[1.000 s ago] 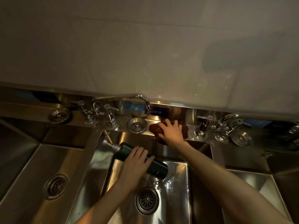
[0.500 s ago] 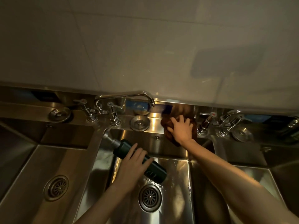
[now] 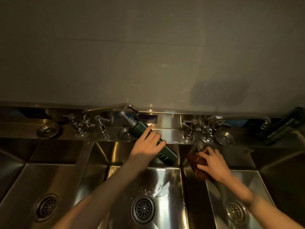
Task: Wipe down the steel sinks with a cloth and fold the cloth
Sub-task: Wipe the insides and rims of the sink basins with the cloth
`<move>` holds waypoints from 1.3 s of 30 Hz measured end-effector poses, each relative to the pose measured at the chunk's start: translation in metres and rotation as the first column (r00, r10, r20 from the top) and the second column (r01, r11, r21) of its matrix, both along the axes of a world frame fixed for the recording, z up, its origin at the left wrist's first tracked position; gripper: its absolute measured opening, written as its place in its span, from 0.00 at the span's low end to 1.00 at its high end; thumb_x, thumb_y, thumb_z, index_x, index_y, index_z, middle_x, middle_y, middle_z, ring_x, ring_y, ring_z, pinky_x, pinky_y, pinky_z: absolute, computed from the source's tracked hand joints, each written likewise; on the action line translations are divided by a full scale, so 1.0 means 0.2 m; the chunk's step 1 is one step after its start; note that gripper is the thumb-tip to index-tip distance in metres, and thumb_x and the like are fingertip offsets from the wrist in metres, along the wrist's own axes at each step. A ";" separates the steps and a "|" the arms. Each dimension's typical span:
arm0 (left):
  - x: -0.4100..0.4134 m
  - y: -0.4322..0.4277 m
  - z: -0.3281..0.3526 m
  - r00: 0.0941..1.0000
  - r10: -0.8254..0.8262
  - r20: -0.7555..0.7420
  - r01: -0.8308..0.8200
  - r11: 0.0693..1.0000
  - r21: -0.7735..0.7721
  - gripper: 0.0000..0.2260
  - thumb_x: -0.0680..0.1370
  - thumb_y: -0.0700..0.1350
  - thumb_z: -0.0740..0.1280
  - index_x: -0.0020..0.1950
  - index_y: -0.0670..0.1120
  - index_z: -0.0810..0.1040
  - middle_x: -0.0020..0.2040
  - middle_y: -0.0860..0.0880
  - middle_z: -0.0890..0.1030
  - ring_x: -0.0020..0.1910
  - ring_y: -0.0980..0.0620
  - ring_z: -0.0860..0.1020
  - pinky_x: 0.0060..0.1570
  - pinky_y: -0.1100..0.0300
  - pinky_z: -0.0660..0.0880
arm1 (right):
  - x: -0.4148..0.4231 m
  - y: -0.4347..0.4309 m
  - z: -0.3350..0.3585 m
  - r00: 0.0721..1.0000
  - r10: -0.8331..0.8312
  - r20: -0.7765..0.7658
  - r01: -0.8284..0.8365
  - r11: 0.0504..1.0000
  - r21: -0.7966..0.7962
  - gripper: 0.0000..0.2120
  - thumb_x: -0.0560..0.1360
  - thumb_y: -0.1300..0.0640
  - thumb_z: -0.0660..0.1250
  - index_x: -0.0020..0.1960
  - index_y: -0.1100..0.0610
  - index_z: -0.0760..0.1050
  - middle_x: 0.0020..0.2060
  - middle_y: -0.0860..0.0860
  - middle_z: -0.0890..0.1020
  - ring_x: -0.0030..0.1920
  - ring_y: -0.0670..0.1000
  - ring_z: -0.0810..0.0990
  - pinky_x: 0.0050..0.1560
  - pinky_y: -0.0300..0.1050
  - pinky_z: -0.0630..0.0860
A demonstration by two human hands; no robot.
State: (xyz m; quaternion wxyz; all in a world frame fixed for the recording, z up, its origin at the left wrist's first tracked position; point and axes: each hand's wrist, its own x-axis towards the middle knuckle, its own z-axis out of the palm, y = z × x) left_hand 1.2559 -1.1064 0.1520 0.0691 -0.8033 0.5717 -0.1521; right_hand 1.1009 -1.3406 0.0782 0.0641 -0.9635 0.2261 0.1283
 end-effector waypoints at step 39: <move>-0.05 -0.50 -0.25 0.640 0.169 -0.749 -0.610 0.705 -0.362 0.25 0.76 0.40 0.68 0.70 0.43 0.63 0.71 0.45 0.61 0.65 0.46 0.71 0.63 0.51 0.72 | 0.05 -0.08 -0.06 0.998 0.034 0.047 -0.040 0.992 0.123 0.22 0.75 0.44 0.63 0.68 0.44 0.65 0.68 0.52 0.63 0.66 0.58 0.61 0.65 0.56 0.64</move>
